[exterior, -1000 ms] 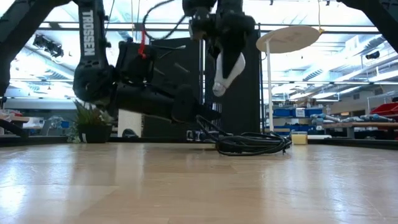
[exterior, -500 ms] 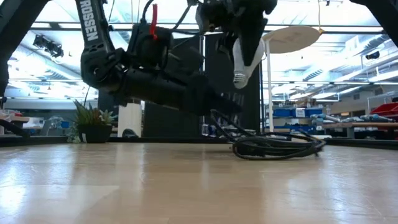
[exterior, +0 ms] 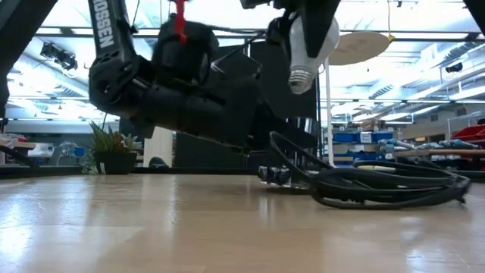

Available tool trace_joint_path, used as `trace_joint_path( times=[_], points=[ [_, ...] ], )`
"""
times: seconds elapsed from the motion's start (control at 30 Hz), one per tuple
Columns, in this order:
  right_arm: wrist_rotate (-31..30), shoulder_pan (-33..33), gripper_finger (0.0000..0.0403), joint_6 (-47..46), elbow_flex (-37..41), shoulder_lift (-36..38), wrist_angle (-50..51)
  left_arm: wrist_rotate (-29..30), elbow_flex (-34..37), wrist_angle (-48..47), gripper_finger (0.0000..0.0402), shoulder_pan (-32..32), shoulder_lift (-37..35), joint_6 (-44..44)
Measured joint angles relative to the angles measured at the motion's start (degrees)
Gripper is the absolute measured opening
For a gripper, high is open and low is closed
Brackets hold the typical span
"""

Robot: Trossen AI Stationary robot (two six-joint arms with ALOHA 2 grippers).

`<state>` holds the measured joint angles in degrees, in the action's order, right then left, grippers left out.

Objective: Screw lightbulb
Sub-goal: Insert the lightbulb into the lamp

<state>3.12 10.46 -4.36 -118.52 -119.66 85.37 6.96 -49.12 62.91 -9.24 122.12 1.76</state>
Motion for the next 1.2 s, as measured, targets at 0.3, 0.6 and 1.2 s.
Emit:
trace_joint_path(
  times=[0.3,0.6,1.2],
  points=[
    [-4.3,5.7,0.0270,-7.4,4.7,0.0,-5.5,4.3,0.5,-1.3,0.0190,-6.9,0.1,-0.9],
    [-4.6,8.1,0.0270,-11.4,5.7,0.0,-10.8,7.2,2.3,-1.0,0.0190,-8.5,-0.1,0.3],
    [5.3,2.4,0.0270,-16.9,8.8,-0.2,-13.6,9.4,2.4,-0.9,0.0190,-9.9,0.0,0.4]
  ],
)
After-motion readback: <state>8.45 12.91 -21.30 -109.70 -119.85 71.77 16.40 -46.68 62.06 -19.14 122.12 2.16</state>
